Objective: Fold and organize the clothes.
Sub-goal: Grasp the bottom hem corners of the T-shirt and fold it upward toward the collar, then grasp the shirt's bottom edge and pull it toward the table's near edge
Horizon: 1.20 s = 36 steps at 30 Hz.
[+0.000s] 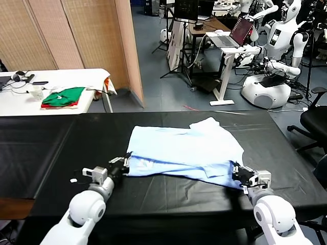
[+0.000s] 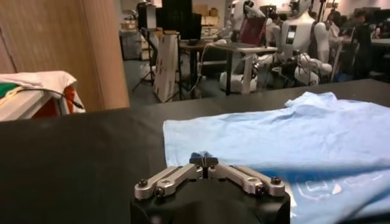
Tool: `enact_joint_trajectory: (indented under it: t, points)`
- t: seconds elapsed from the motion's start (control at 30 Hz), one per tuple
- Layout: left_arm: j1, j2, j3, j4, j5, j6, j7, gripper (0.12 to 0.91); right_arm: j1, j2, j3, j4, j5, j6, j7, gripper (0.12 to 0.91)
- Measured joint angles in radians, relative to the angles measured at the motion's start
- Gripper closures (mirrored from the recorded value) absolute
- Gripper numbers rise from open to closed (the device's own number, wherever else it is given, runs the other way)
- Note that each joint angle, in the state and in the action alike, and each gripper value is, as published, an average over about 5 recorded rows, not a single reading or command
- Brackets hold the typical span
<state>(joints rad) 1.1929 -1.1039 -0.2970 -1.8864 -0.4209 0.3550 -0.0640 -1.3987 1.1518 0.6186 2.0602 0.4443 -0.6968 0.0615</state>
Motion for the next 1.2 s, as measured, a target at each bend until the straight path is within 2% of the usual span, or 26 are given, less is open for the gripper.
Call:
enact_joint_trajectory:
  t: [0.1, 0.17, 0.23, 0.3, 0.4, 0.53, 0.63, 0.67, 0.77, 0.9, 1.0, 1.1, 1.2]
  points:
    - [0.018, -0.005, -0.013, -0.016, 0.005, 0.010, -0.002, 0.515, -0.058, 0.001, 0.025, 0.049, -0.009, -0.014, -0.004, 0.217]
    - [0.040, -0.009, -0.026, -0.032, 0.011, 0.017, -0.003, 0.401, -0.103, 0.005, 0.045, 0.079, -0.009, -0.005, -0.015, 0.147]
    - [0.071, -0.015, -0.040, -0.053, 0.015, 0.021, -0.003, 0.272, -0.144, 0.009, 0.064, 0.098, -0.007, 0.012, -0.028, 0.124]
    - [0.107, -0.021, -0.050, -0.070, 0.015, 0.022, -0.001, 0.181, -0.173, 0.011, 0.080, 0.105, -0.002, 0.027, -0.036, 0.120]
    - [0.153, -0.030, -0.057, -0.082, 0.017, 0.021, 0.001, 0.131, -0.193, 0.014, 0.093, 0.106, 0.008, 0.041, -0.041, 0.122]
    - [0.189, -0.043, -0.057, -0.081, 0.035, 0.019, 0.004, 0.127, -0.200, 0.020, 0.096, 0.100, 0.011, 0.049, -0.041, 0.158]
    - [0.202, -0.046, -0.057, -0.075, 0.045, 0.019, 0.005, 0.177, -0.199, 0.025, 0.093, 0.090, 0.010, 0.053, -0.041, 0.213]
    - [0.204, -0.046, -0.057, -0.073, 0.047, 0.019, 0.005, 0.217, -0.199, 0.026, 0.092, 0.086, 0.010, 0.055, -0.041, 0.236]
    - [0.208, -0.043, -0.059, -0.068, 0.048, 0.019, 0.005, 0.385, -0.197, 0.028, 0.089, 0.076, 0.008, 0.057, -0.041, 0.363]
    - [0.211, -0.036, -0.061, -0.067, 0.048, 0.020, 0.005, 0.650, -0.200, 0.030, 0.092, 0.071, 0.009, 0.057, -0.044, 0.602]
    - [0.211, -0.031, -0.062, -0.067, 0.049, 0.021, 0.005, 0.815, -0.206, 0.032, 0.097, 0.076, 0.021, 0.058, -0.045, 0.721]
    - [0.211, -0.026, -0.062, -0.068, 0.050, 0.022, 0.004, 0.878, -0.210, 0.033, 0.102, 0.082, 0.038, 0.058, -0.043, 0.815]
    - [0.216, -0.021, -0.062, -0.072, 0.057, 0.024, 0.001, 0.879, -0.210, 0.027, 0.101, 0.086, 0.049, 0.059, -0.042, 0.874]
